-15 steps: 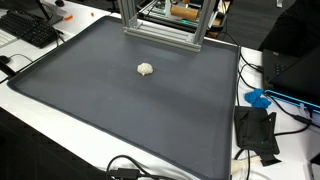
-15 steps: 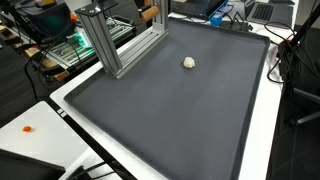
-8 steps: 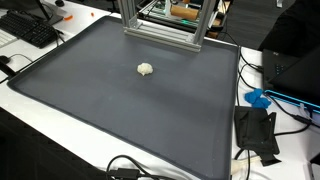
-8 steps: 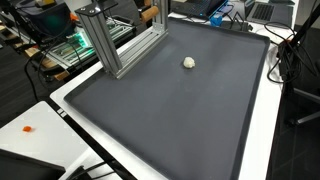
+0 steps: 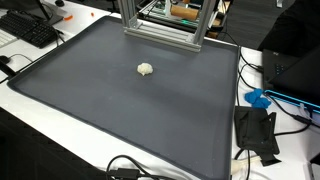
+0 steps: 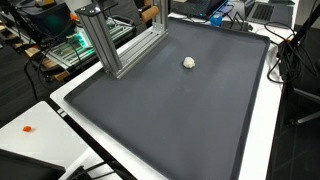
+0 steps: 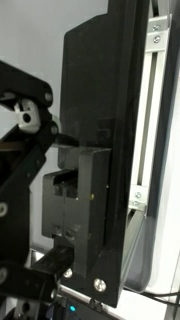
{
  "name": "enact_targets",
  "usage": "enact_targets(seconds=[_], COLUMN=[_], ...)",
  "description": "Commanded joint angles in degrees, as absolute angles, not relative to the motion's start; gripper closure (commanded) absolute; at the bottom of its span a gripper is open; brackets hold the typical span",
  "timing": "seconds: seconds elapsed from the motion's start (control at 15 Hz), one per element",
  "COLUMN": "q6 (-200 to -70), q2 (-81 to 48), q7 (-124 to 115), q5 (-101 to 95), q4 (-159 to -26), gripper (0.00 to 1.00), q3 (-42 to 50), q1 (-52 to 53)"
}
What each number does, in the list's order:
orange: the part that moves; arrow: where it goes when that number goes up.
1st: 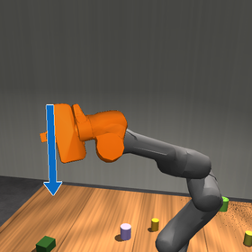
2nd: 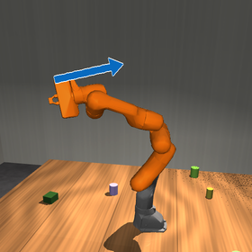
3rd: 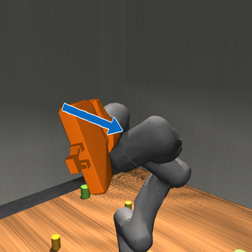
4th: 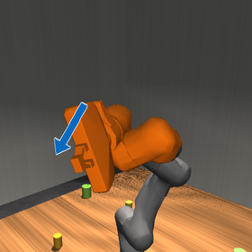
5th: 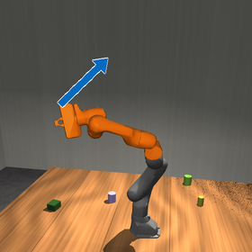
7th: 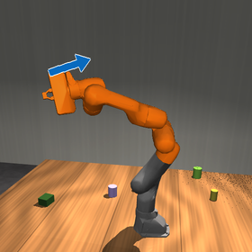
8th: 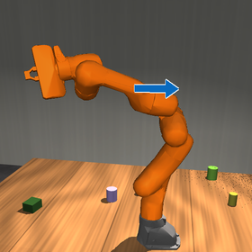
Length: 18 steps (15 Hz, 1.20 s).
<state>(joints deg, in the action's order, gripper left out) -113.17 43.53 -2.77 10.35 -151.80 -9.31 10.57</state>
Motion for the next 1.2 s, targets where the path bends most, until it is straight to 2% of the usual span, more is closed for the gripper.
enact_targets(seconds=[0.0, 1.13], q6=[-113.8, -114.68], q2=[45.15, 43.03], q7=[-3.57, -3.12], q5=[11.54, 11.82], q4=[-153.83, -154.69], gripper=[0.0, 0.0], q3=[-8.87, -8.49], q1=[11.08, 11.41])
